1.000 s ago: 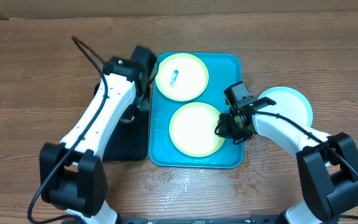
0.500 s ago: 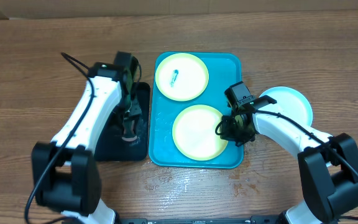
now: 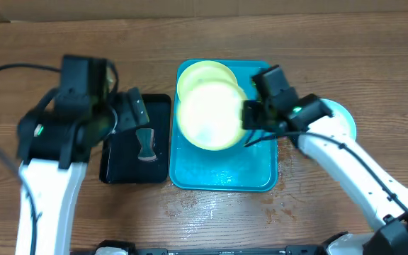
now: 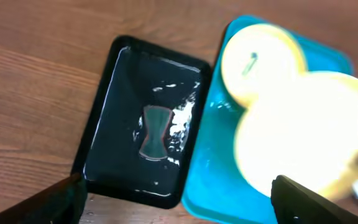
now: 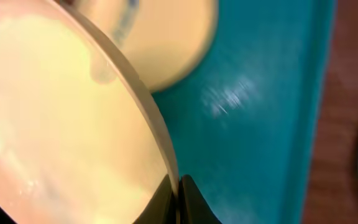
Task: Clean dirty plates on tray and stack at the side
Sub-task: 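Lift the lower yellow plate with the right gripper, tilting it over the black tray, then carry the yellow plate right and stack it on the white plate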
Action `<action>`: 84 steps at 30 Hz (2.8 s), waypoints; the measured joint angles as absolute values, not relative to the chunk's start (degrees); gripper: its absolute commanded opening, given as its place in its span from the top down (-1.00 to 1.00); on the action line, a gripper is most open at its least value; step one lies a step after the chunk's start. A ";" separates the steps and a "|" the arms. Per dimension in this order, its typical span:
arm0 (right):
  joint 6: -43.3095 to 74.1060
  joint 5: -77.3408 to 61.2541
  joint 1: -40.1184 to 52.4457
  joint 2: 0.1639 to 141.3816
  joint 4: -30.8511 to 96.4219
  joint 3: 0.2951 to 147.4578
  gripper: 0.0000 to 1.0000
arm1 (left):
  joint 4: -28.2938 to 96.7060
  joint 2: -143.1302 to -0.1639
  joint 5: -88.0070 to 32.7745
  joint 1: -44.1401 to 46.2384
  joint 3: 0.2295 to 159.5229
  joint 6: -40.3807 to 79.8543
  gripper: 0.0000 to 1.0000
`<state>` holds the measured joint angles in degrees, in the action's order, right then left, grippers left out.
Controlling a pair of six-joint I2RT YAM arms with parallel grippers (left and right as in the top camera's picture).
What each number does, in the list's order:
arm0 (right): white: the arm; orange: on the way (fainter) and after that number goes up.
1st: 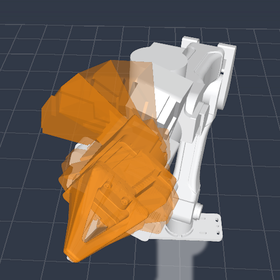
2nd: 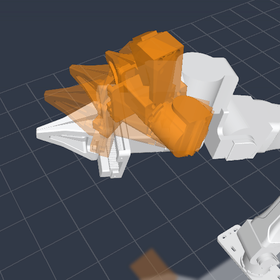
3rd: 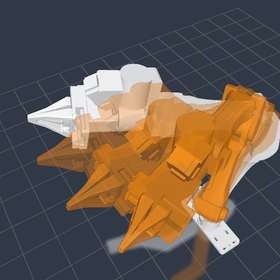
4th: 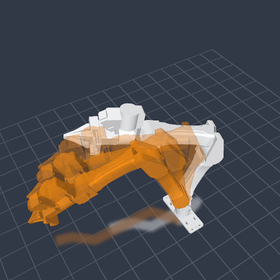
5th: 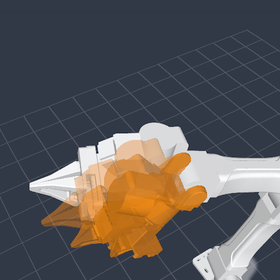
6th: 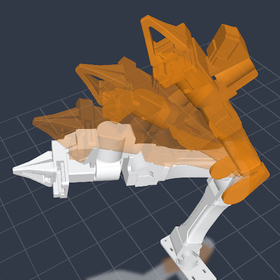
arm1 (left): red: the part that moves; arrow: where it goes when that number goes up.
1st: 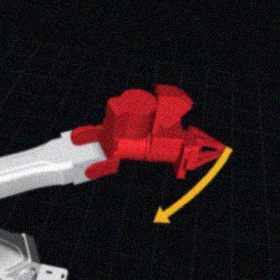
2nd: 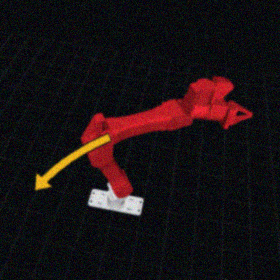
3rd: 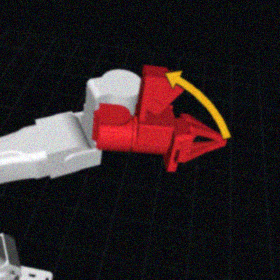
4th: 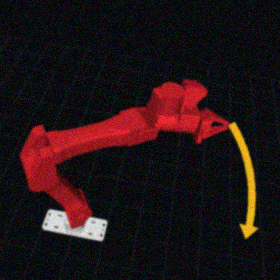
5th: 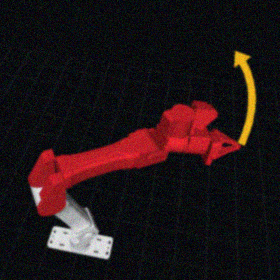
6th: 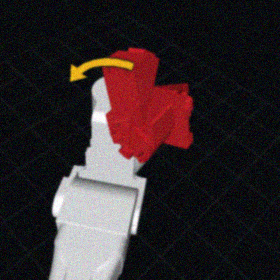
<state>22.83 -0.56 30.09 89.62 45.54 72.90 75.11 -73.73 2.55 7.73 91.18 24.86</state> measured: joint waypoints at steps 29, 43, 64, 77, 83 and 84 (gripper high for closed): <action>12.34 59.99 71.81 99.88 21.58 73.41 0.92 | 77.38 -62.48 1.02 7.73 91.24 24.84 -1.00; 5.82 72.44 76.53 99.88 17.58 73.52 0.92 | 73.76 -59.83 8.54 7.73 94.28 24.86 -1.00; 5.32 74.63 76.90 99.88 17.12 73.52 0.92 | 73.93 -62.22 9.69 7.73 94.28 24.86 -1.00; 7.90 72.97 75.79 99.88 20.93 73.84 0.92 | 73.76 -65.82 8.80 7.73 94.35 24.88 -1.00; 21.19 57.69 67.77 99.48 32.93 74.17 0.92 | 75.00 -65.34 9.32 7.73 97.76 24.86 -1.00; 23.38 53.41 65.95 99.15 33.30 74.17 0.92 | 74.98 -64.88 9.54 7.73 98.15 24.86 -1.00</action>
